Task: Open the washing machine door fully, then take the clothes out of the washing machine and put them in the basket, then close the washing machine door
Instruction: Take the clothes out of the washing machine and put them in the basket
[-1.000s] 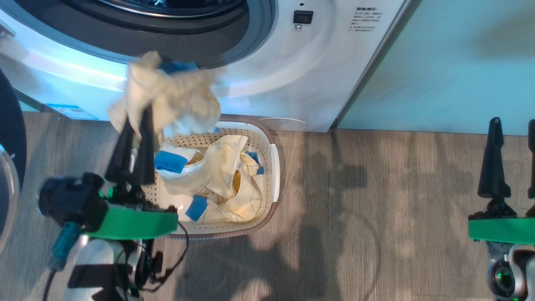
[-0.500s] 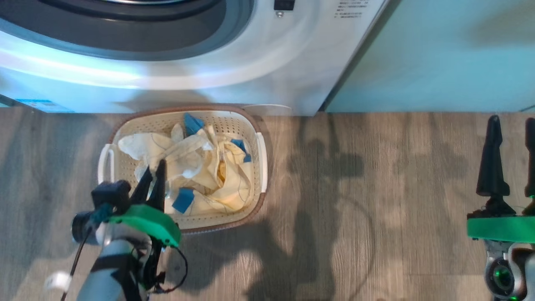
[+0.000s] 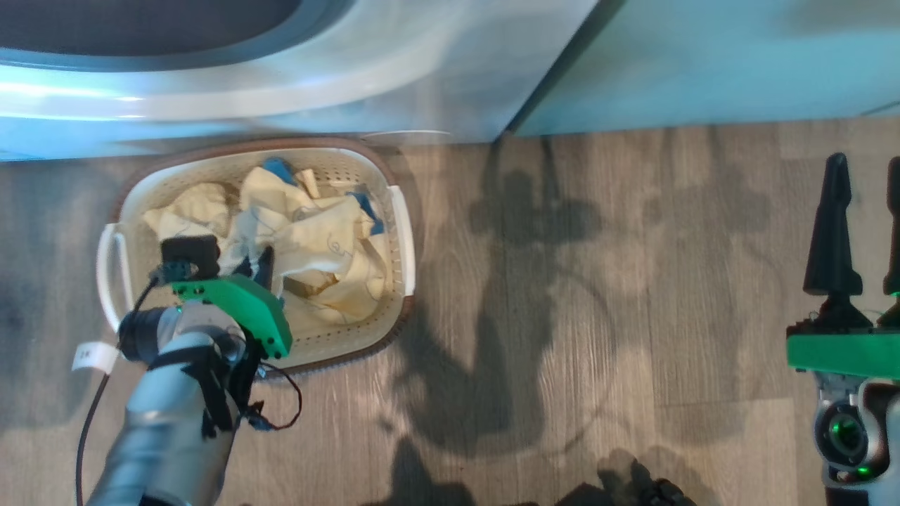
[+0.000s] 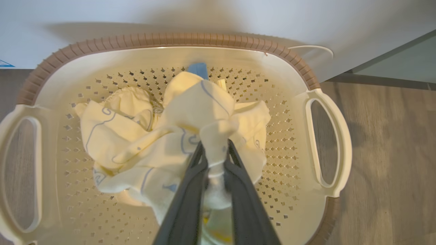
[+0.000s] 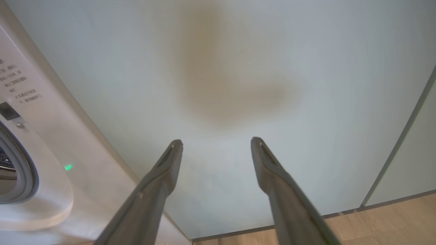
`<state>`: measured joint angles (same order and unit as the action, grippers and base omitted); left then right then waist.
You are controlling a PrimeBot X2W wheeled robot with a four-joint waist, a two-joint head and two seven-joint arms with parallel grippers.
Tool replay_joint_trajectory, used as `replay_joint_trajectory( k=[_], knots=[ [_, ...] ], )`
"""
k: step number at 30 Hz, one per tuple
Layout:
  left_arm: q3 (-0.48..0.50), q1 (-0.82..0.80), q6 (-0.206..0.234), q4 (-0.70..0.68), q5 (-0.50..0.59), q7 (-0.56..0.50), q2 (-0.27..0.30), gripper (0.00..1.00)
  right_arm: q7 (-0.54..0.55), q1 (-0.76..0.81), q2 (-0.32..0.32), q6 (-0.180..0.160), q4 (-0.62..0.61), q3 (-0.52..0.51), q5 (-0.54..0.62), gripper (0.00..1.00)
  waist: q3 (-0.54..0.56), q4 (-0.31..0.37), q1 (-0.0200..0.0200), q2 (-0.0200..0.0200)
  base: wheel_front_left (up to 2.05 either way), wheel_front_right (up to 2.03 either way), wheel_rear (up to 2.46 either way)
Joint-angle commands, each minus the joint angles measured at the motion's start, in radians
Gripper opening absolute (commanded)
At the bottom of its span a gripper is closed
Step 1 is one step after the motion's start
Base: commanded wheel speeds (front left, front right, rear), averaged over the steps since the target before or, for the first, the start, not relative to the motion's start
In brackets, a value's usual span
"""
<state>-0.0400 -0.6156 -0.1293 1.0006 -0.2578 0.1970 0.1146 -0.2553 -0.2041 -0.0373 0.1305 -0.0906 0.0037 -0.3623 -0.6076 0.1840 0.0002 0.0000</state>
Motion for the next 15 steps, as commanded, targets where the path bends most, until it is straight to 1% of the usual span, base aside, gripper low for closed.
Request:
replay_joint_trajectory(
  k=[1,2,9,15],
  knots=[
    [0.024,-0.012,0.001,0.024,-0.017,0.003,0.036,0.44,-0.006,-0.011,-0.013,0.0,-0.031,0.02,-0.008,1.0,-0.017,0.019,-0.0002,0.0,0.0,0.0,0.0],
    [0.019,-0.025,0.0,0.046,-0.016,0.004,0.039,1.0,-0.006,-0.012,-0.013,0.0,-0.029,0.019,-0.011,1.0,-0.018,0.022,-0.0002,0.0,0.0,0.0,0.0],
    [-0.004,-0.068,-0.001,0.14,-0.025,0.039,0.036,1.0,-0.006,-0.017,-0.013,0.0,-0.025,0.008,-0.014,1.0,-0.017,0.018,-0.0002,0.0,0.0,0.0,0.0],
    [-0.023,-0.053,-0.001,0.133,-0.039,0.062,0.023,1.0,-0.006,-0.016,-0.013,0.0,-0.025,-0.006,0.005,1.0,0.007,-0.016,-0.0002,0.0,0.0,0.0,0.0]
  ],
)
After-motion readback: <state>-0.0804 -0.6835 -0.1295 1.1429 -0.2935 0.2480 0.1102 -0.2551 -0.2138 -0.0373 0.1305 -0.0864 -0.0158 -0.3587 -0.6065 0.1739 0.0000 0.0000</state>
